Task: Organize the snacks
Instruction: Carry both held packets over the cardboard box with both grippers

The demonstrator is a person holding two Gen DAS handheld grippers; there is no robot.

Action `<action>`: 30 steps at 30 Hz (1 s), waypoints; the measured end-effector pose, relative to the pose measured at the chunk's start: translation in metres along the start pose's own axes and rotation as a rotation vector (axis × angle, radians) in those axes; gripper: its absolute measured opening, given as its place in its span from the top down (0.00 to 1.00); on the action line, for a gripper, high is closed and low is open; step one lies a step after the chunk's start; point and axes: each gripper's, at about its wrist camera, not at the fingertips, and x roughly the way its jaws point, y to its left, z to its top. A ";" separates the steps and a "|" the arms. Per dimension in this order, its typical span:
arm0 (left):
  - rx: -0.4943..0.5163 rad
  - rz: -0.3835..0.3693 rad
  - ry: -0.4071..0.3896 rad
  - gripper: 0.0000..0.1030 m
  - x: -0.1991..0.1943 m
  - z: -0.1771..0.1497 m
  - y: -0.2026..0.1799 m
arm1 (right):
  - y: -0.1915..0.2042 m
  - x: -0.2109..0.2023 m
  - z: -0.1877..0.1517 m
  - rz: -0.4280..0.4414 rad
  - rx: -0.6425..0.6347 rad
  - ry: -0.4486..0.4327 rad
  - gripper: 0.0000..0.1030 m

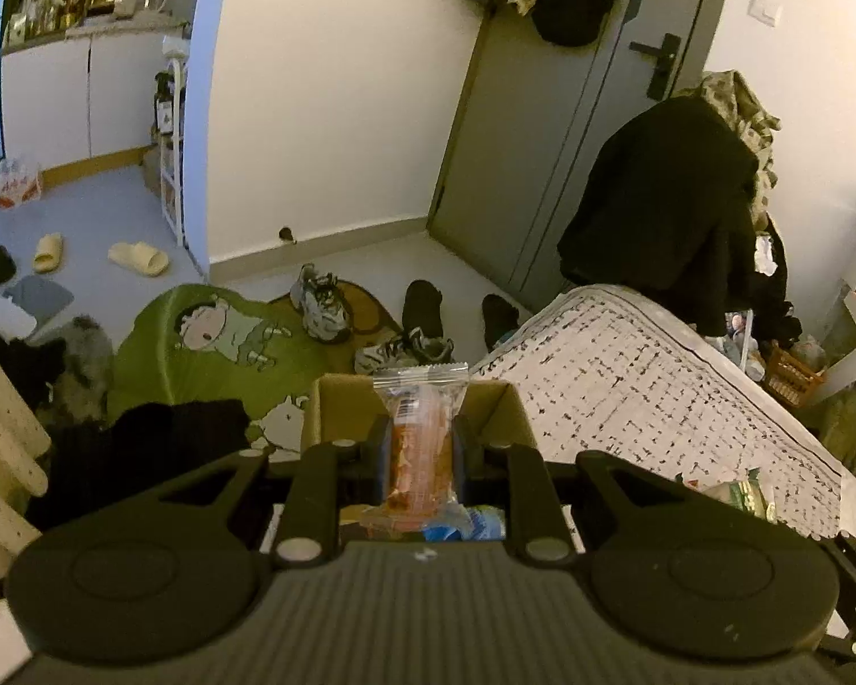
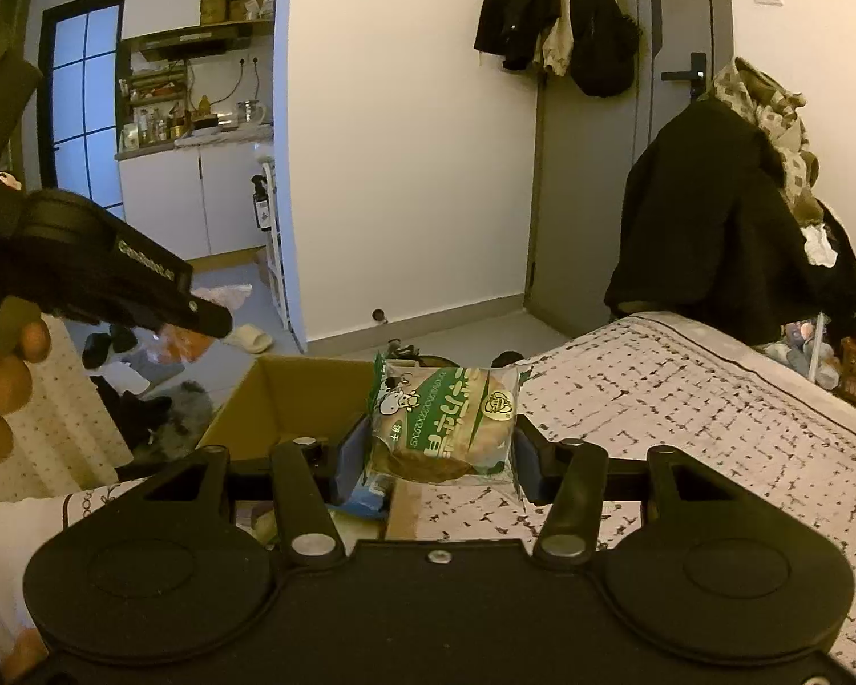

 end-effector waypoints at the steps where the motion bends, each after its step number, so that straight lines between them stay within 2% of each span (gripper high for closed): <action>1: -0.005 -0.001 0.007 0.81 0.004 -0.002 0.001 | 0.001 0.002 -0.001 0.003 -0.002 0.002 0.50; 10: -0.035 0.009 0.074 0.81 0.033 -0.027 0.011 | 0.009 0.020 -0.007 0.043 -0.012 0.031 0.50; 21: -0.029 0.018 0.128 0.81 0.061 -0.048 0.021 | 0.014 0.032 -0.012 0.044 -0.013 0.068 0.50; 24: -0.025 0.038 0.117 0.75 0.062 -0.045 0.020 | 0.016 0.037 -0.009 0.050 -0.011 0.063 0.50; 28: -0.105 0.003 0.128 0.64 0.056 -0.039 0.033 | 0.021 0.043 -0.006 0.081 -0.001 0.053 0.50; 30: -0.116 0.022 0.108 0.61 0.048 -0.036 0.038 | 0.024 0.046 -0.004 0.096 0.001 0.050 0.50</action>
